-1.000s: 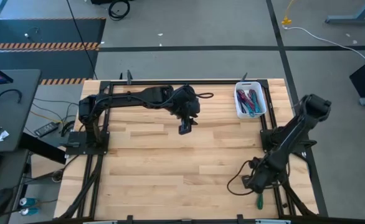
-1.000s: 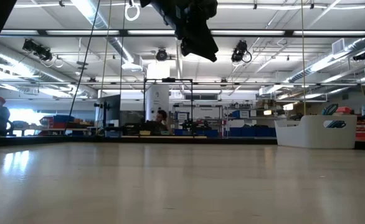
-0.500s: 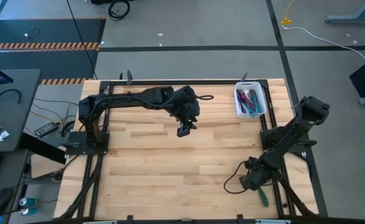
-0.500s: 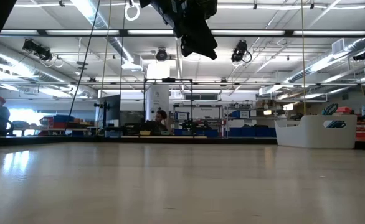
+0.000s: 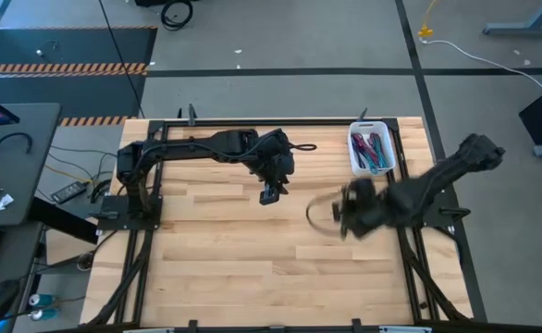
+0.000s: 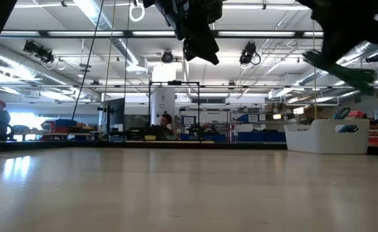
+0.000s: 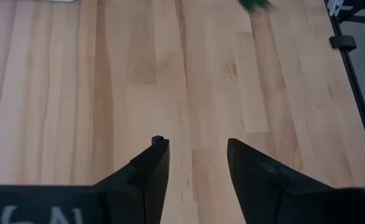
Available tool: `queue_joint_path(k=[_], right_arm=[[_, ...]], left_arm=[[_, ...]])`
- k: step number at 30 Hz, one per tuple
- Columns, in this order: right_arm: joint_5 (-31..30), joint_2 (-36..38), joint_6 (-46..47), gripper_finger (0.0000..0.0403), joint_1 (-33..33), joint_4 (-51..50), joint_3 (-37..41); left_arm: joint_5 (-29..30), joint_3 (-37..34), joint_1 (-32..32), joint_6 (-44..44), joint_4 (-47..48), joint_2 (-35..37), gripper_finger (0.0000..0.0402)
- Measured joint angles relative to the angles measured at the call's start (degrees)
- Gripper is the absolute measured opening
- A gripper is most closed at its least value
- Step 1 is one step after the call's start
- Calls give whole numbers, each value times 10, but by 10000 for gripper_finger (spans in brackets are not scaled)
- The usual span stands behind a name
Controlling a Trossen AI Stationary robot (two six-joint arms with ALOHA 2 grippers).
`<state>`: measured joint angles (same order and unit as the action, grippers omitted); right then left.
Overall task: Pick and place USB-C Cables
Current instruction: Put the black green charger cable into the bin, then return to Home Position
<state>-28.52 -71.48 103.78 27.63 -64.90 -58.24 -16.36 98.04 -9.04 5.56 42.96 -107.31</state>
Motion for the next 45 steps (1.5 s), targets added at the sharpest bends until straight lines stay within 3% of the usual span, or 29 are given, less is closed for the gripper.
queue_joint_path(k=[5, 7, 9, 12, 15, 17, 20, 24, 30, 34, 37, 42, 45], right_arm=[[-99, 34, -173, 18, -168, -168, -104], [-130, 55, -257, 18, -261, -186, -111], [-124, 74, -361, 18, -368, -163, -98], [-36, 94, -541, 18, -538, -82, -56], [110, 92, -681, 18, -681, 23, -5], [178, 73, -723, 19, -750, 67, 20], [209, 35, -757, 53, -819, 62, 34], [194, 34, -758, 127, -790, 48, 25], [155, 139, -724, 195, -679, 37, 20], [161, 232, -668, 200, -570, 32, 20], [212, 305, -629, 194, -474, 55, 20], [329, 435, -645, 178, -323, 176, 20], [334, 517, -667, 167, -270, 242, 29]], left_arm=[[0, 0, 1, -6, 0, 0, 167], [0, 0, 3, -15, -1, 0, 167], [0, 0, 6, -23, -1, 0, 167], [0, 0, 11, -36, -2, 0, 167], [0, 0, 18, -51, -3, 1, 167], [0, 0, 23, -60, -4, 2, 167], [1, 0, 31, -80, -2, 7, 167], [24, 0, 42, -108, -6, 15, 167], [84, 0, 48, -142, -7, 32, 167], [128, 0, 47, -170, -27, 42, 167], [151, 0, 44, -172, -46, 51, 167], [163, 0, 30, -174, -100, 60, 167], [164, 0, 17, -175, -115, 62, 167]])
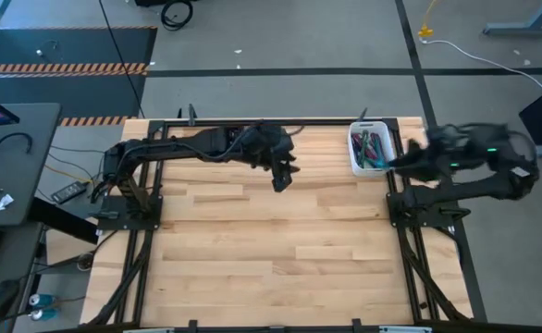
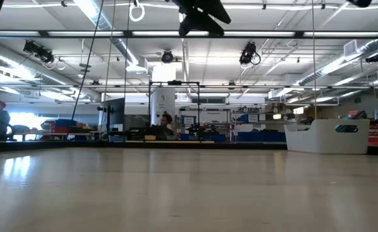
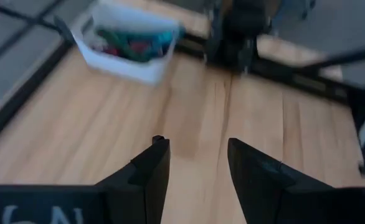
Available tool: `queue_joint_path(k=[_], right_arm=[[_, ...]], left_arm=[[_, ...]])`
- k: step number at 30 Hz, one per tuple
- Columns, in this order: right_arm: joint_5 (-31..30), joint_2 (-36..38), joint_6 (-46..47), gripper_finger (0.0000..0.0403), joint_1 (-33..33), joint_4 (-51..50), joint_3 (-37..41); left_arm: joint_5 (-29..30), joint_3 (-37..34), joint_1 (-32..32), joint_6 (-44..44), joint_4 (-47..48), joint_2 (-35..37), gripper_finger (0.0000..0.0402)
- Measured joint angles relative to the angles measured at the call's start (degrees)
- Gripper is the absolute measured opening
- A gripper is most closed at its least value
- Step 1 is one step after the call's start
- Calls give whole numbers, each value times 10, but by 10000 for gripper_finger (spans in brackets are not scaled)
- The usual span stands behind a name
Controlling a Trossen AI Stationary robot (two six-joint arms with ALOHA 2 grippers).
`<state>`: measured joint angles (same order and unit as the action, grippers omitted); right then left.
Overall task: Pick and place USB-C Cables
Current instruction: Return to Home Position
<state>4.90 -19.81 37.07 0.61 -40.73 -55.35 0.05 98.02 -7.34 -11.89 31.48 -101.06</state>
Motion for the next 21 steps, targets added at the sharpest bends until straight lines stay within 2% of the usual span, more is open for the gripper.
queue_joint_path(k=[3, 6, 12, 15, 17, 19, 21], right_arm=[[-9, 71, -27, 158, 20, -10, 14], [-26, 127, 11, 155, 20, -6, 30], [-172, 179, -24, 156, 19, 54, 42], [-216, 188, -55, 157, 19, 61, 37], [-194, 196, -144, 157, 15, 55, 50], [-111, 195, -243, 157, 13, 34, 79], [-59, 193, -292, 158, 12, 75, 126]], left_arm=[[0, 0, -13, -10, -22, 2, 167], [2, 0, -27, -36, -26, 2, 167], [4, 0, -50, -83, -35, 2, 167], [4, 0, -58, -103, -39, 2, 167], [4, 0, -62, -118, -40, 2, 167], [4, 0, -64, -130, -40, 2, 167], [4, 0, -63, -130, -40, 2, 167]])
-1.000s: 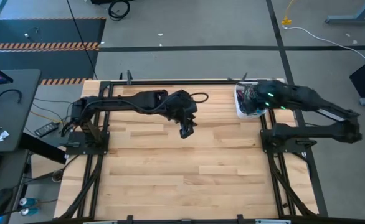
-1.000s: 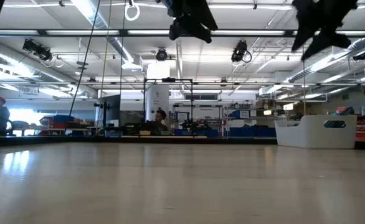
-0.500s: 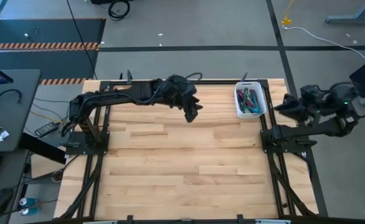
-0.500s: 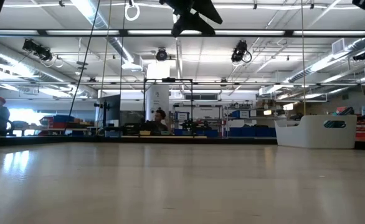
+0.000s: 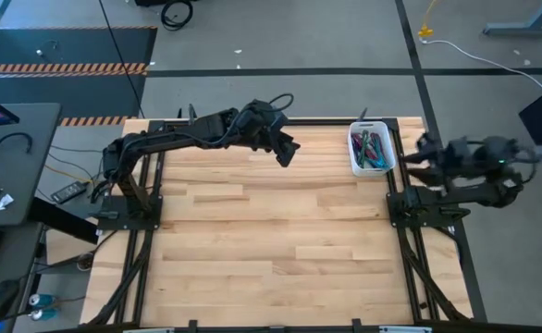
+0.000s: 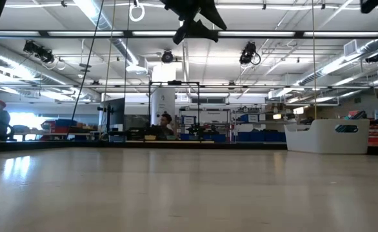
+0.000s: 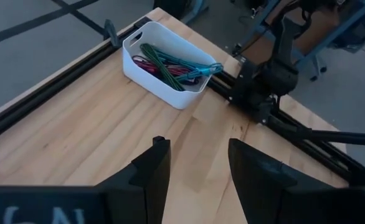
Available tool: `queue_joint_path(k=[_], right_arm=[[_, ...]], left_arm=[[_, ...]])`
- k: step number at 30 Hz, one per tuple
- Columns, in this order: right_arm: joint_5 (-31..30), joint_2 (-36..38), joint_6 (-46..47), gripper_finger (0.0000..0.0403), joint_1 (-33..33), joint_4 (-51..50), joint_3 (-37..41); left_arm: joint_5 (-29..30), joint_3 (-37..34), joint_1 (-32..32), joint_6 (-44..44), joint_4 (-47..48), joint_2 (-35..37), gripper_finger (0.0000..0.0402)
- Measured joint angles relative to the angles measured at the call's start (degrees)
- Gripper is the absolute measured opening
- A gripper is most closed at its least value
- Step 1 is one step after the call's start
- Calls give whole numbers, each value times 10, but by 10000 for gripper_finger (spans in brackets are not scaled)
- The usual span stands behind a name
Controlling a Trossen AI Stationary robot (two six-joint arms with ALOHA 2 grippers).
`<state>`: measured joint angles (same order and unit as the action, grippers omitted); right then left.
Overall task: Pick and place USB-C Cables
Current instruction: Return to Home Position
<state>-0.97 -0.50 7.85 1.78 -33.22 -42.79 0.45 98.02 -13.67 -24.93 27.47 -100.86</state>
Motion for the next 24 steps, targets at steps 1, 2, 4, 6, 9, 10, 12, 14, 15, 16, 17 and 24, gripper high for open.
queue_joint_path(k=[1, 2, 4, 6, 9, 10, 12, 14, 15, 16, 17, 24], right_arm=[[11, 0, -4, 158, 0, 42, 25], [17, 1, -4, 158, 0, 68, 51], [33, 1, -15, 158, 0, 97, 106], [34, 0, -34, 158, 0, 135, 156], [-1, 1, -61, 158, 0, 205, 224], [-17, 1, -67, 158, 0, 222, 245], [-50, 0, -76, 158, 0, 267, 279], [-87, 1, -76, 158, 0, 316, 310], [-107, 1, -74, 158, 0, 332, 327], [-128, 1, -72, 158, 0, 348, 345], [-148, 1, -67, 158, 0, 370, 359], [-224, 1, 4, 158, -1, 398, 422]], left_arm=[[0, 0, 0, 0, -1, 0, 167], [0, 0, 1, -1, -2, 0, 167], [0, 0, 4, -4, -9, 0, 167], [0, 0, 4, -10, -15, 0, 167], [0, 0, 4, -16, -15, -1, 167], [0, 0, 4, -16, -15, -1, 167], [0, 0, 4, -16, -15, -1, 167], [0, 0, 4, -17, -13, 0, 167], [0, 0, 4, -17, -13, 1, 167], [0, 0, 4, -16, -13, 1, 167], [0, 0, 4, -15, -11, 2, 167], [0, 0, 4, 23, 27, 21, 165]])
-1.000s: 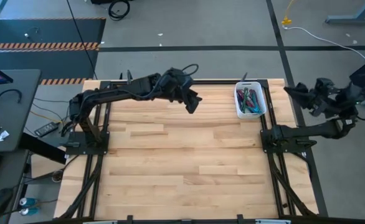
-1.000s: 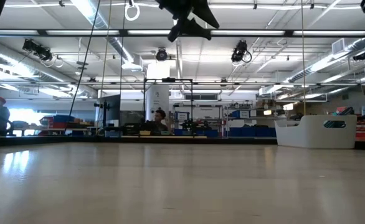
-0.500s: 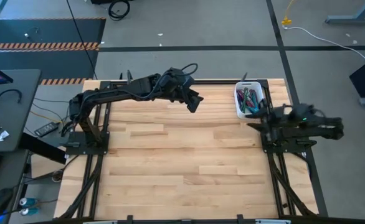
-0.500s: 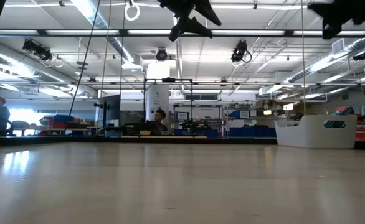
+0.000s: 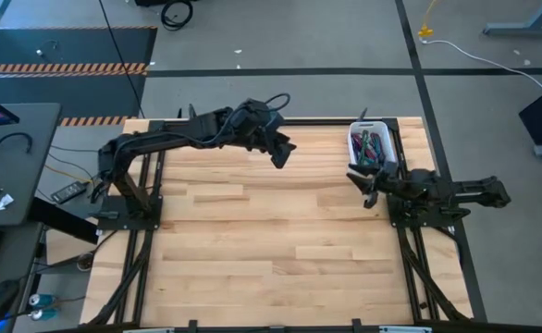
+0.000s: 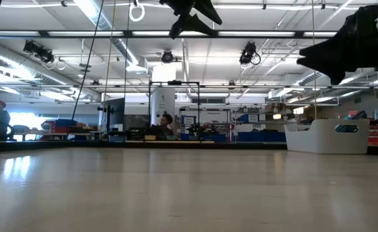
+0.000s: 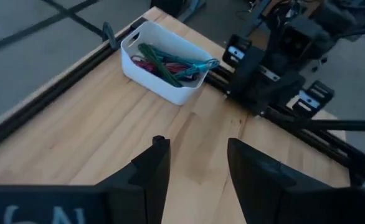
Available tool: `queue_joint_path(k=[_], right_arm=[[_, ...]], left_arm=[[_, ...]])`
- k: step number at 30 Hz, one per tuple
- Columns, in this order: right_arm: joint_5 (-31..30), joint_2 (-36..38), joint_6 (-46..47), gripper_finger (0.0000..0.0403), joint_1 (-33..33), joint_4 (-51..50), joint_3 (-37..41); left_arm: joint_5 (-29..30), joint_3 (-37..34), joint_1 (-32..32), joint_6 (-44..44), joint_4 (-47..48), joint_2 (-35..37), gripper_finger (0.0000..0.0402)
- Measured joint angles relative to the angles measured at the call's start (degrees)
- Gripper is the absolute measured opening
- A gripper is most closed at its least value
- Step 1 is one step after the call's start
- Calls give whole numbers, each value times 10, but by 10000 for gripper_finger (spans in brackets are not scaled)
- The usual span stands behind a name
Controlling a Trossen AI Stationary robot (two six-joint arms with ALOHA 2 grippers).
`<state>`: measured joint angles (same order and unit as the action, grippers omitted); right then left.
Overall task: Pick and place USB-C Cables
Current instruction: Return to Home Position
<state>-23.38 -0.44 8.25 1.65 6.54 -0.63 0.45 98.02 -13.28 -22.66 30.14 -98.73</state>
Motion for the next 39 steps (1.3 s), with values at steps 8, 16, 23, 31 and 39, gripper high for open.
queue_joint_path(k=[8, 16, 23, 31, 39], right_arm=[[9, -4, -57, 158, 0, -22, 3], [9, -4, -54, 158, 0, -19, 3], [9, -4, -54, 158, 0, -19, 3], [9, -4, -54, 158, 0, -19, 3], [9, -4, -54, 158, 0, -19, 3]], left_arm=[[-13, -13, -30, 128, 25, 45, 139], [-108, -394, -115, 78, -273, 278, 96], [-103, -698, -154, -33, -467, 526, 68], [-91, -847, -156, -47, -472, 688, 58], [-91, -891, -154, -3, -486, 776, 68]])
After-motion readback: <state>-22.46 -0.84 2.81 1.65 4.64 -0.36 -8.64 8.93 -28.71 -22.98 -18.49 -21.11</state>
